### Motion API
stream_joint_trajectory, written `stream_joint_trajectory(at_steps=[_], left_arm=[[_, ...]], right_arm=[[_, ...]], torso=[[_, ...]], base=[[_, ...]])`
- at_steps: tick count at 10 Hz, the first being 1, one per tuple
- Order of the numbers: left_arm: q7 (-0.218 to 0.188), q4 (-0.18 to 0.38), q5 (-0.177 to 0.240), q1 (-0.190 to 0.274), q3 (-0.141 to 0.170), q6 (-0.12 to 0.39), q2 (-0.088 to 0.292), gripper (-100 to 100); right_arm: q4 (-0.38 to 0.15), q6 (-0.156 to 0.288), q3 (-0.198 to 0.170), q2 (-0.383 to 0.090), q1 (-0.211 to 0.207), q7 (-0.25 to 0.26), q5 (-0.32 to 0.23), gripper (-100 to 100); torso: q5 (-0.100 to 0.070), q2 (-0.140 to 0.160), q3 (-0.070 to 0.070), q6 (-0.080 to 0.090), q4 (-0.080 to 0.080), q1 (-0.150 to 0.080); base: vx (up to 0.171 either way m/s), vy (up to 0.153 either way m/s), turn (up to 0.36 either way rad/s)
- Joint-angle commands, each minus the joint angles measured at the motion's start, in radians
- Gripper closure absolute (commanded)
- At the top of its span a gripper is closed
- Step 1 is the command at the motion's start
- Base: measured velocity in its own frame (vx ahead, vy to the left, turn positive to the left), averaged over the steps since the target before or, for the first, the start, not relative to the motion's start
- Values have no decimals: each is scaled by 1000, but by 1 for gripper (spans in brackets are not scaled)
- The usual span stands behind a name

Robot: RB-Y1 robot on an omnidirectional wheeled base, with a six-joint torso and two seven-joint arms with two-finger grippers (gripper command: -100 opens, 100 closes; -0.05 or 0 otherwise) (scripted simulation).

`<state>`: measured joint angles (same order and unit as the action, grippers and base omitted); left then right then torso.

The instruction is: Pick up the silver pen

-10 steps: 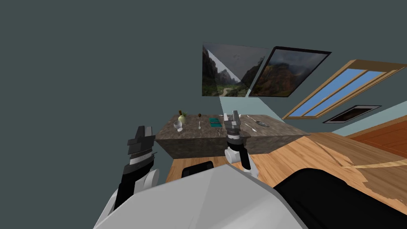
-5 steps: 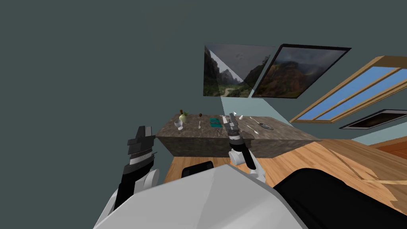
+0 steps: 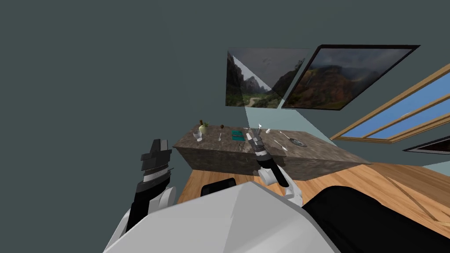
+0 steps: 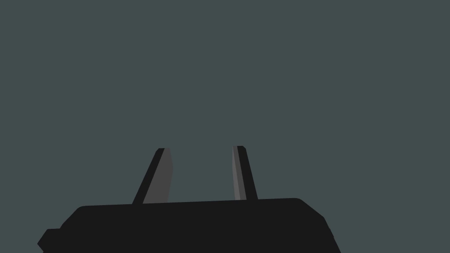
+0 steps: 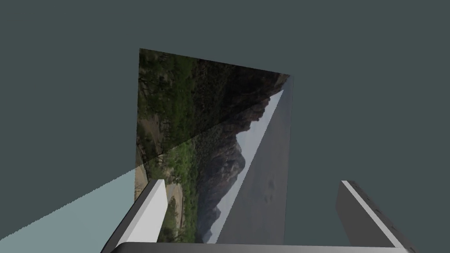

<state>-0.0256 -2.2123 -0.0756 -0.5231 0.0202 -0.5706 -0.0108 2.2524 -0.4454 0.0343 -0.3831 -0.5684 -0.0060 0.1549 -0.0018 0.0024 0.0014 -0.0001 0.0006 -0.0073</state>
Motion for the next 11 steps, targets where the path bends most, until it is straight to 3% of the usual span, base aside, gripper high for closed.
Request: stream_joint_trajectory(at_steps=[1, 3, 4, 7, 11], left_arm=[[0, 0, 0, 0, 0, 0, 0, 0], [0, 0, 0, 0, 0, 0, 0, 0], [0, 0, 0, 0, 0, 0, 0, 0], [0, 0, 0, 0, 0, 0, 0, 0], [0, 0, 0, 0, 0, 0, 0, 0]], right_arm=[[-26, 32, 19, -50, -19, -10, 19, -100], [-55, 73, 42, -112, -51, -22, 42, -100], [-55, 73, 42, -121, -51, -22, 42, -100], [-100, 136, 76, -223, -111, -40, 72, -100], [-133, 178, 96, -310, -160, -51, 89, -100]], torso=[[0, 0, 0, 0, 0, 0], [0, 1, 0, 0, 0, -2], [-1, 1, 1, 0, 0, -3], [1, -1, 0, 0, 0, 3], [1, -3, -2, 0, -1, 5]], base=[[-50, -105, 163], [-70, -133, 195], [-50, -80, 67], [-45, -53, 177], [-18, -23, 111]])
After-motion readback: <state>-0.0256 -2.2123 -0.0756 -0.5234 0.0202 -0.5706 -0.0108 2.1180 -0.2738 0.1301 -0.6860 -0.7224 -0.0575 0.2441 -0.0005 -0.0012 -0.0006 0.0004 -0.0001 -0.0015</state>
